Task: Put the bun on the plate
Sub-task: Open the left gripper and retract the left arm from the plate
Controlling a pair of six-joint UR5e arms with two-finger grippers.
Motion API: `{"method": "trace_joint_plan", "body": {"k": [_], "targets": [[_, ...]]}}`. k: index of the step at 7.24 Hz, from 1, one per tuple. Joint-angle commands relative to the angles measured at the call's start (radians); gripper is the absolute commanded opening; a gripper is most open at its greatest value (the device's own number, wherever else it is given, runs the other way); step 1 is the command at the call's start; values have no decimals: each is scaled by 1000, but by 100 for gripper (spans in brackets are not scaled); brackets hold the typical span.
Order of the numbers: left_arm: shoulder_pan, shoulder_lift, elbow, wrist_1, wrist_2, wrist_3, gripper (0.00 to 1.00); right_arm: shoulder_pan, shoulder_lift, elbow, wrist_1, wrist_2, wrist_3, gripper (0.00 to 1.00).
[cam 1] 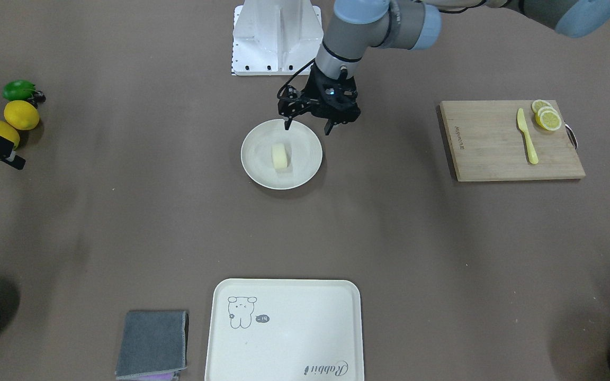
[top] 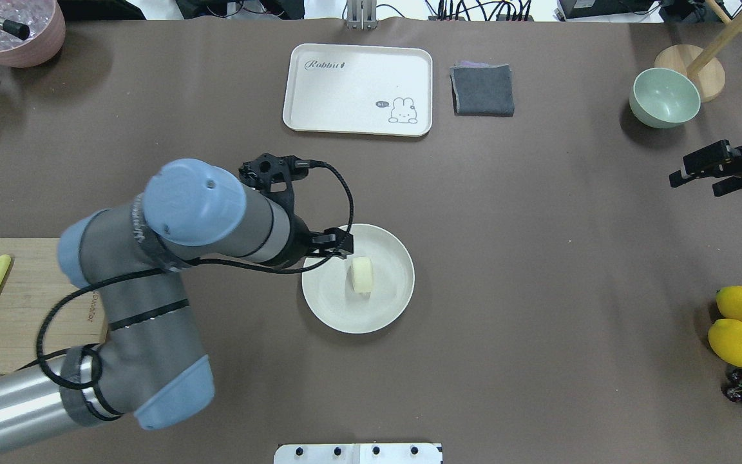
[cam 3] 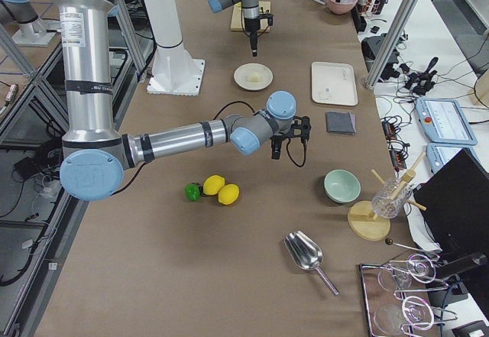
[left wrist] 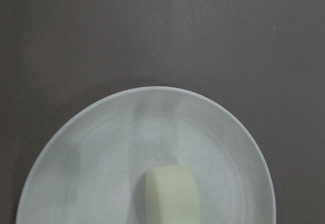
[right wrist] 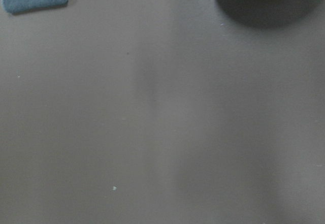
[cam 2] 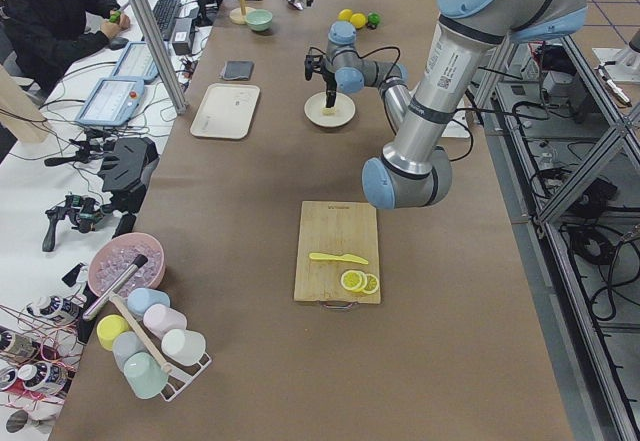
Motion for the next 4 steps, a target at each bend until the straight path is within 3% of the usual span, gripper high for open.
{"method": "trace_joint_plan", "body": {"k": [1, 3, 4], "targets": [[-154, 201, -103, 20, -142, 240, 98, 78, -64, -5, -54, -43, -186, 100], [-356, 415, -131, 17, -259, 630, 98, 196, -58, -3, -247, -62, -498, 100], [-509, 501, -87, 19, -328, 892, 98, 257, -55, -3, -340, -68, -632, 100]]}}
